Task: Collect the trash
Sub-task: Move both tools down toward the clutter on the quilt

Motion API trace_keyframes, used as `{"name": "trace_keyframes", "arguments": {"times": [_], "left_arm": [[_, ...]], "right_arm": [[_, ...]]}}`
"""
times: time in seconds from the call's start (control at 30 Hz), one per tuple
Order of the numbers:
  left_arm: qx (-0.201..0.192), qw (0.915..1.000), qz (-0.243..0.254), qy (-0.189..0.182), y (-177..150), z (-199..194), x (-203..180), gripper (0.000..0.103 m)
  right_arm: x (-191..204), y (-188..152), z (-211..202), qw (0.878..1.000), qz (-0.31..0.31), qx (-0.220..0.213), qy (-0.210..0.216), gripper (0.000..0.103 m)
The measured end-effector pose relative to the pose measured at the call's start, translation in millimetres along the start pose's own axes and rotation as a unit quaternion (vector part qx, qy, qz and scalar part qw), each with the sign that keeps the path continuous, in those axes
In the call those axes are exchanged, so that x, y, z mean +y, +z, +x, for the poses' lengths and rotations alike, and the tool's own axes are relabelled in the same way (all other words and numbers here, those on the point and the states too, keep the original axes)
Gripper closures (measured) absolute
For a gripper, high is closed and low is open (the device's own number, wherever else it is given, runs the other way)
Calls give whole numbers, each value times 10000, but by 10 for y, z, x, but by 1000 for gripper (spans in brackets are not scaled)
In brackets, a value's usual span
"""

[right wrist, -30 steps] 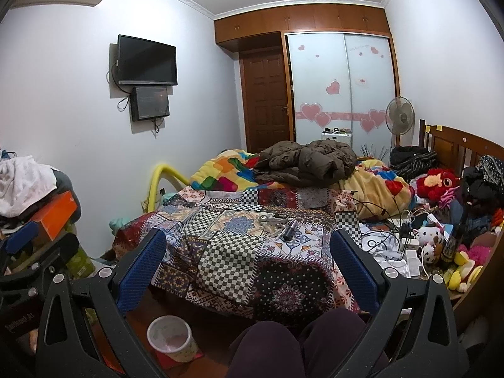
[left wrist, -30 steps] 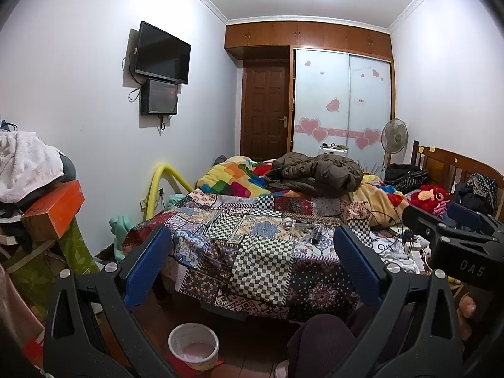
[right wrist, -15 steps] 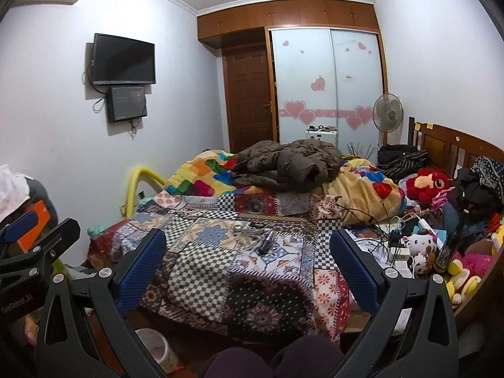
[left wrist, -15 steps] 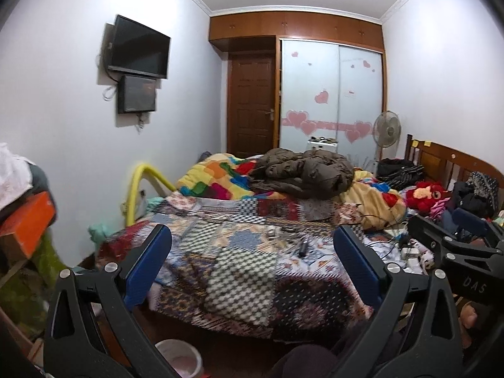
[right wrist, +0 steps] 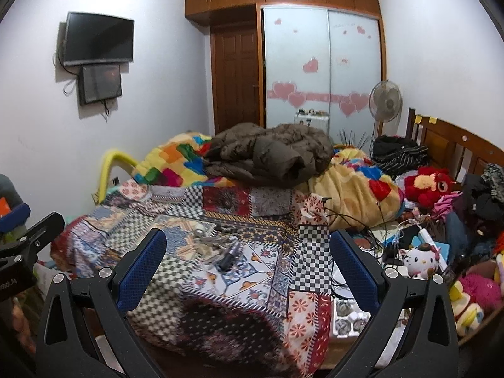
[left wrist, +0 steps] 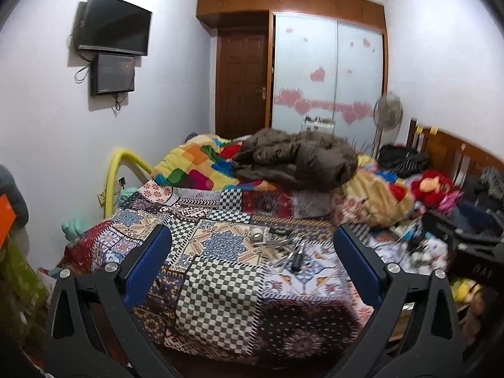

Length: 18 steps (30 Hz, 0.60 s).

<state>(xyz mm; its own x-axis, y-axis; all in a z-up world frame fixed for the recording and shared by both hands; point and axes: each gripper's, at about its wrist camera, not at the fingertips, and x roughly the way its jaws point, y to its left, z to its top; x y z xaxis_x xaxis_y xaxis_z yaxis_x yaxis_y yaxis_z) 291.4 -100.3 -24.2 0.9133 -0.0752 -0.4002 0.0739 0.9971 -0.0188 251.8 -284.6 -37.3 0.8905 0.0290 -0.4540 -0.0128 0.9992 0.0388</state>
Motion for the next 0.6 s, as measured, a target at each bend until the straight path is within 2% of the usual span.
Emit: {"name": "trace_keyframes", "arguments": {"times": [0.13, 0.27, 0.33, 0.43, 0.6], "left_arm": [[322, 9993, 185, 18, -70, 565, -109, 0], [828, 9965, 102, -105, -186, 1136, -143, 0], [1043, 9944, 82, -138, -235, 1429, -168, 0], [1269, 9918, 91, -68, -343, 1815, -174, 3], [1663, 9858, 209, -117, -545, 2350, -177, 25]], "right_arm": [[-180, -57, 542, 9988, 11, 457, 168, 0], [-302, -136, 996, 9961, 38, 839, 282, 0], [-329, -195, 1241, 9933, 56, 1082, 401, 4], [-384, -283, 1592, 9882, 110, 1400, 603, 11], [-412, -465, 2193, 9731, 288, 2029, 1056, 38]]}}
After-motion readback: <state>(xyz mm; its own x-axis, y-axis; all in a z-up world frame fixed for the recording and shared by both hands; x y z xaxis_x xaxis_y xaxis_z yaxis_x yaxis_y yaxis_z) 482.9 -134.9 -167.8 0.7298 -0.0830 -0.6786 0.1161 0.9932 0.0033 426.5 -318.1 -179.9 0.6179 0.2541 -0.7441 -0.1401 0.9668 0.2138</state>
